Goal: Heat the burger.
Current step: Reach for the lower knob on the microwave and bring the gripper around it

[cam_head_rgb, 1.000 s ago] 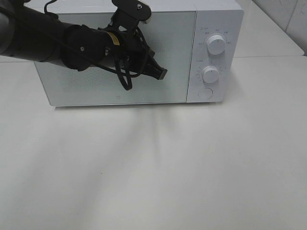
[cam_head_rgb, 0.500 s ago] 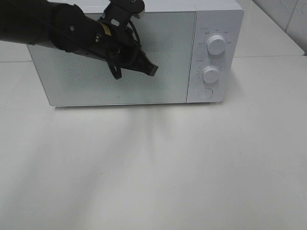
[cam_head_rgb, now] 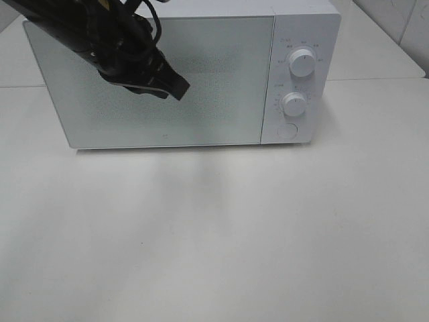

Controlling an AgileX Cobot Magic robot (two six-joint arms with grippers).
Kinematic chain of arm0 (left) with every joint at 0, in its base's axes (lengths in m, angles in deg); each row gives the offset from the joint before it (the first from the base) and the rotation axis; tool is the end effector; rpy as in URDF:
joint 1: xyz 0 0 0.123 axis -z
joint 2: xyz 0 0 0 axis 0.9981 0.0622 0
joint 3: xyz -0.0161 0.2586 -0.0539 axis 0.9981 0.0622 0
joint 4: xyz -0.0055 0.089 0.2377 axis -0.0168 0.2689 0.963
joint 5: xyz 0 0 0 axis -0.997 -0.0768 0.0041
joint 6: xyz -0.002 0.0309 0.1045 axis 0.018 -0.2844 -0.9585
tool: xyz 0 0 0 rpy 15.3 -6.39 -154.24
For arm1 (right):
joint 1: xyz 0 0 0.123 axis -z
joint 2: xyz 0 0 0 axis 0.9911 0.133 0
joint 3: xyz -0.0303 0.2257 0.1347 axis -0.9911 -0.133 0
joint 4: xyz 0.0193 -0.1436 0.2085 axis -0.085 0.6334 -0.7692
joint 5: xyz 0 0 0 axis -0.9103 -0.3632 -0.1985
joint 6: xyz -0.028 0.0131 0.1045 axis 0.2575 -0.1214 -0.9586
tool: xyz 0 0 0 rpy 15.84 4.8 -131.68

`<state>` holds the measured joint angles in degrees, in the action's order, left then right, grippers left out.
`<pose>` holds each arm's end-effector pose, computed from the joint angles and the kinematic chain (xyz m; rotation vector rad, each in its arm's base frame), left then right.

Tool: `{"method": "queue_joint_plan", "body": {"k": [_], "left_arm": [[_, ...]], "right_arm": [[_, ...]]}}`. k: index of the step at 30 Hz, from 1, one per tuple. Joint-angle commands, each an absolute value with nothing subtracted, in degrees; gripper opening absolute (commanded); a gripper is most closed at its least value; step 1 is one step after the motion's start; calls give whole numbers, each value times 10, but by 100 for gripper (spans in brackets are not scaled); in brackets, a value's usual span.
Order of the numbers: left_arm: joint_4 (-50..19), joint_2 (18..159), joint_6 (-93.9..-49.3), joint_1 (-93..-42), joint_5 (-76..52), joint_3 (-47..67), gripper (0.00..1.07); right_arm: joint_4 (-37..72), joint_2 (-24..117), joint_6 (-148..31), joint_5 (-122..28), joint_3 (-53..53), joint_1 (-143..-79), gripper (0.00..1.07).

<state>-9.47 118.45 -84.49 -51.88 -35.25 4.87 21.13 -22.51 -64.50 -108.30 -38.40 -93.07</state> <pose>0.3167 -0.2293 0.2351 0.9693 2.2955 -0.2898 0.0345 0.0016 0.2775 -0.1561 1.9761 0.0770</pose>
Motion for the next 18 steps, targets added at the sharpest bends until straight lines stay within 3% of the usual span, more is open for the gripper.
{"method": "queue_joint_plan", "body": {"k": [1,18], "left_arm": [[-90,1160,-817,-530,-391,44,0],[-83,1031,-758,-688,-595,44,0]], "right_arm": [[210,-238,-639,-1077,-386,-930,62],[210,-237,-639,-1077,-386,-930,62]]}}
